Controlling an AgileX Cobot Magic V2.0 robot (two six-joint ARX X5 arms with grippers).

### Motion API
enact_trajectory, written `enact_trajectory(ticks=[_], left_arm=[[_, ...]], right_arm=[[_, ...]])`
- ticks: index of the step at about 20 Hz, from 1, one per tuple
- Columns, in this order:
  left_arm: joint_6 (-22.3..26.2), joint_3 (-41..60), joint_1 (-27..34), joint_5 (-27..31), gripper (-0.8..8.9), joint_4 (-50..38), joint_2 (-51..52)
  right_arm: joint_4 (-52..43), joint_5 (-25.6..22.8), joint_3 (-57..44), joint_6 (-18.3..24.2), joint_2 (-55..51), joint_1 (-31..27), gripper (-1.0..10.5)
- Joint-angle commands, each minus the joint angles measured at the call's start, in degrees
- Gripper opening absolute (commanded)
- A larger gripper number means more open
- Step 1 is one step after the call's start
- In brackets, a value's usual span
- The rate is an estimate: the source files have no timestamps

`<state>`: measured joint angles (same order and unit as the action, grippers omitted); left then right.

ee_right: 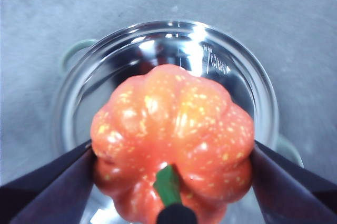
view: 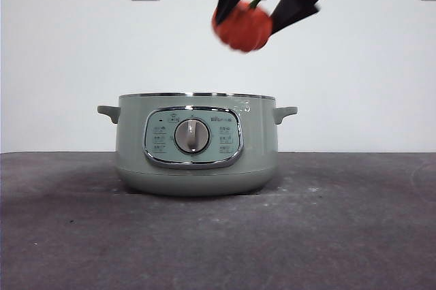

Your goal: Pick up the pumpkin,open the lid,put the pumpkin in the pot,close the lid

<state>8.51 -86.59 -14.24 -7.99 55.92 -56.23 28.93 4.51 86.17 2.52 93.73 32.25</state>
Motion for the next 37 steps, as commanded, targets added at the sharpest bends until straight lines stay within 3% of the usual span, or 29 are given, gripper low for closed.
enact_trajectory(ticks=[1,8,15,20,21,24,34,37], left_arm=[[0.42,-0.96,0.24,1.57,-0.09,-0.68,2.62],[0.07,-0.96,0.24,1.77,-0.09,3.37,6.38],[0.11,-0.96,0.24,1.73,-0.09,4.83,6.54],[0.11,-0.96,0.22,1.51,-0.09,5.66,6.56],[0.11,-0.96,0.22,1.51,-0.09,5.68,6.56],[0.11,-0.96,0.22,1.49,-0.09,5.57,6.56],[0.11,-0.96,0.15,-1.29,-0.09,4.04,6.12],[0.2,-0.96,0.07,-2.71,-0.09,1.09,4.02]], right_arm=[[-0.11,1.62,5.22,2.38,7.06,0.13,-0.1],[-3.23,1.57,14.88,3.69,23.15,0.48,-0.1],[-3.39,0.94,14.88,8.63,28.57,3.56,-0.1],[-1.01,-1.62,14.88,9.64,29.88,4.22,-0.1],[-0.76,-1.64,14.88,9.88,29.88,4.22,0.5],[0.46,-1.64,14.88,9.29,29.88,4.31,5.4],[0.02,-2.16,16.39,7.8,24.74,4.24,6.0],[2.67,-8.92,16.39,5.29,14.47,3.37,6.0]])
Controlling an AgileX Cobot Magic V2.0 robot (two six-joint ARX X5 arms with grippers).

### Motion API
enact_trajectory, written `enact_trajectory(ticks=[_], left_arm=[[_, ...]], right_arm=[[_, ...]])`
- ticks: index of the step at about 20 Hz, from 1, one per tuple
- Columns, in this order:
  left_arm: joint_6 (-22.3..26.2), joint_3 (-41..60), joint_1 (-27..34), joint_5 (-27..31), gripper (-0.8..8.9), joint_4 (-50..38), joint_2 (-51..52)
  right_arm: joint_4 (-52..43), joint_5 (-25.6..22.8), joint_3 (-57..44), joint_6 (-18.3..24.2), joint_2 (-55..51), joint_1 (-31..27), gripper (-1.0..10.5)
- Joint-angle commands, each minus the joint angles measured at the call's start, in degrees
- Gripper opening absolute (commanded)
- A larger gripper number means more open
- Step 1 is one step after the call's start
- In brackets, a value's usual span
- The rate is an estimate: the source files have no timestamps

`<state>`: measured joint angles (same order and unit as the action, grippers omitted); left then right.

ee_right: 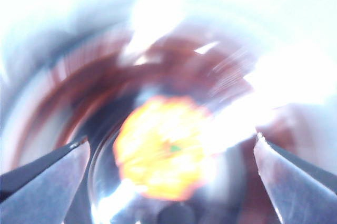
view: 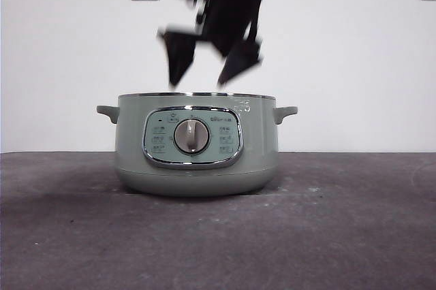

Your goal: Pick up the pumpkin,open the lid,put the pumpkin in the pot,close the lid

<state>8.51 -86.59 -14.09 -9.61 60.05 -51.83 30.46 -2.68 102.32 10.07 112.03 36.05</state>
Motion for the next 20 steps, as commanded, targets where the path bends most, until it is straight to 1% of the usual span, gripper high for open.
enact_trajectory(ticks=[1,4,5,9,14,20], left_arm=[[0.2,-0.96,-0.09,-2.89,-0.09,-4.37,-1.73],[0.33,-0.96,-0.17,-6.75,-0.09,-9.77,-7.96],[0.33,-0.94,-0.33,-8.5,-0.09,-11.69,-10.25],[0.74,-0.94,-2.25,-8.94,-0.09,-19.19,-19.26],[0.77,-0.96,-4.98,-8.9,-0.09,-26.05,-27.28],[0.79,-0.94,-7.52,-8.61,-0.09,-33.7,-34.86]], right_arm=[[3.13,-2.38,0.24,-3.65,-7.96,-0.81,6.0],[10.03,-2.29,0.24,-7.26,-20.68,-1.97,6.0],[12.33,-2.19,0.24,-7.28,-23.98,-1.97,6.0],[19.76,-2.14,0.24,-7.78,-33.18,-1.86,6.0],[25.31,-1.79,0.24,-9.29,-38.42,-1.86,6.0],[29.27,-1.77,0.24,-10.16,-41.38,-1.86,6.0]])
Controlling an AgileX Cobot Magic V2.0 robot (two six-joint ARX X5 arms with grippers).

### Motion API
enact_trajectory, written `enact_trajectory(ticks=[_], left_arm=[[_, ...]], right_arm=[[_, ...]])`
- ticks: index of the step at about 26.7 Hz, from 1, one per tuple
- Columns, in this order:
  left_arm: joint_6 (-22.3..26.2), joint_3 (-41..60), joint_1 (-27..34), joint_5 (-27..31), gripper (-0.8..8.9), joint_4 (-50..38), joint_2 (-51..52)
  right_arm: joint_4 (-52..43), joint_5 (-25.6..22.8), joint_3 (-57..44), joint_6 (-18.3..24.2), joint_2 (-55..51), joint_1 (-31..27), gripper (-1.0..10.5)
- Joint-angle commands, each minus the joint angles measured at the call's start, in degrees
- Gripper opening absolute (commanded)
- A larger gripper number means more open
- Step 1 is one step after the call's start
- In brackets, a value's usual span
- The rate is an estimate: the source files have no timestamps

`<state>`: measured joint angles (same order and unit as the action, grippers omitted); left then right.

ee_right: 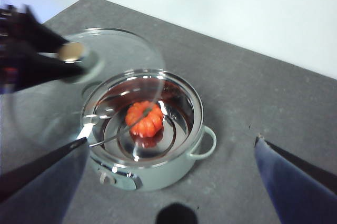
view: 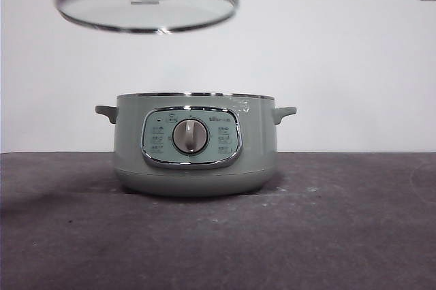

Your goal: Pick up the pumpkin,open the lid,put the pumpkin in the pot,close the lid

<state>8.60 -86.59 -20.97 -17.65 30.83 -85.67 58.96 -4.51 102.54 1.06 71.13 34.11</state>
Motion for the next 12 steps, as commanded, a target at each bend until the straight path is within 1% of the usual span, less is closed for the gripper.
enact_trajectory(ticks=[1,6,12], left_arm=[[0.7,-0.96,-0.96,-0.57,-0.09,-5.84,-2.23],[0.74,-0.96,-1.84,-0.42,-0.09,-10.29,-6.8],[1.14,-0.96,-1.88,-0.39,-0.09,-13.35,-11.34]], right_arm=[[1.42,0.09,0.02,-1.25,-0.81,0.13,6.0],[4.46,0.09,0.02,-1.66,-1.51,0.2,6.0],[6.29,0.09,0.02,-1.66,-1.79,0.2,6.0]])
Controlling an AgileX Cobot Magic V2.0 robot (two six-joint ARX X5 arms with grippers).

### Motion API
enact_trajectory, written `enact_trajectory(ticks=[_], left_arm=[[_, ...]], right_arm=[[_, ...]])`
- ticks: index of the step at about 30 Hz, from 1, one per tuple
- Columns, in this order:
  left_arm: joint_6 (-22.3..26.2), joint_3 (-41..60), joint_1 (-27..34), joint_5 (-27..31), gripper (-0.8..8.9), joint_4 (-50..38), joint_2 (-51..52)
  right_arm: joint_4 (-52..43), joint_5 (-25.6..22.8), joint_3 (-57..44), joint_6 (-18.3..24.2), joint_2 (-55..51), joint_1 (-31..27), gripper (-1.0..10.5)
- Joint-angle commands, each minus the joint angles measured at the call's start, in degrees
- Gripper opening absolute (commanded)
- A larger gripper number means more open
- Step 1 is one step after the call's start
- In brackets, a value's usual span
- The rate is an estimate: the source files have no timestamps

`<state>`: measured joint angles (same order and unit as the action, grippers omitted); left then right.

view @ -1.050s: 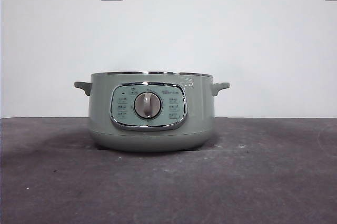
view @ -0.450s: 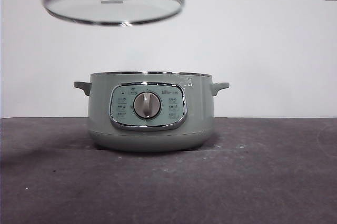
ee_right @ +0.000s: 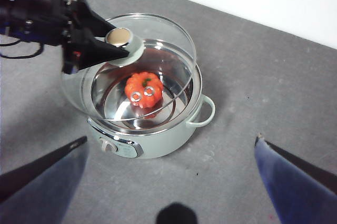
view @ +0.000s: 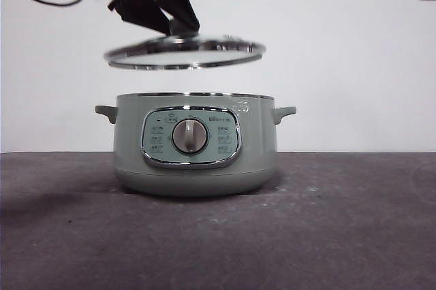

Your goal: Pick up the pumpkin,open the lid,put the pumpkin in the pot,close the lid

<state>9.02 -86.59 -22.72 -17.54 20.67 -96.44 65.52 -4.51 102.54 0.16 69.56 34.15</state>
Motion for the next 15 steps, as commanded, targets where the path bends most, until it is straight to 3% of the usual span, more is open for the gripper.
enact_trajectory(ticks=[1,15], left_arm=[[0.72,-0.94,-0.13,-0.5,-0.09,-3.43,-1.11],[0.52,-0.94,-1.14,0.83,-0.09,-5.4,-5.4]], right_arm=[[-0.26,0.09,0.02,-0.76,-0.26,0.15,6.0],[-0.28,0.09,0.02,-0.52,-0.24,0.15,6.0]])
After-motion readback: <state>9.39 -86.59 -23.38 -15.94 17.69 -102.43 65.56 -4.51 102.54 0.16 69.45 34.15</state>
